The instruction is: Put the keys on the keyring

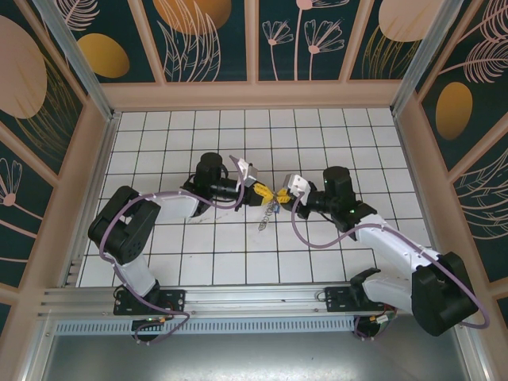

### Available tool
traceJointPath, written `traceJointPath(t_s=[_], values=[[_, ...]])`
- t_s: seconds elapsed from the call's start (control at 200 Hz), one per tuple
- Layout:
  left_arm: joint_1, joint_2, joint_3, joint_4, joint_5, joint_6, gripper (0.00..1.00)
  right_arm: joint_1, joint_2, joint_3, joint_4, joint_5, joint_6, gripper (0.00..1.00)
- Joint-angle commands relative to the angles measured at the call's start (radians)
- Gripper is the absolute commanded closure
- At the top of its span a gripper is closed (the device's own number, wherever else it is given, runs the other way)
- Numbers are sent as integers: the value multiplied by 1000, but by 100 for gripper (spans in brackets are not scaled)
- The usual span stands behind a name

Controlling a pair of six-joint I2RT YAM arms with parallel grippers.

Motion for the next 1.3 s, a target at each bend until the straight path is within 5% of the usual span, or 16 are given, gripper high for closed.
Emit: traceJointPath(t_s=[0.0, 0.21, 0.455, 1.296], values=[[-6, -20, 49, -65, 59, 66, 100, 0, 18, 57, 14, -99, -32, 83], [-5, -25, 64, -130, 56, 113, 100, -3, 22, 57, 10, -128, -25, 80], [-6, -30, 39, -97, 2, 99, 100, -24, -33, 58, -120, -23, -85, 77], [-4, -30, 34, -55, 15, 75, 100, -27, 80, 101, -81, -153, -71, 82]])
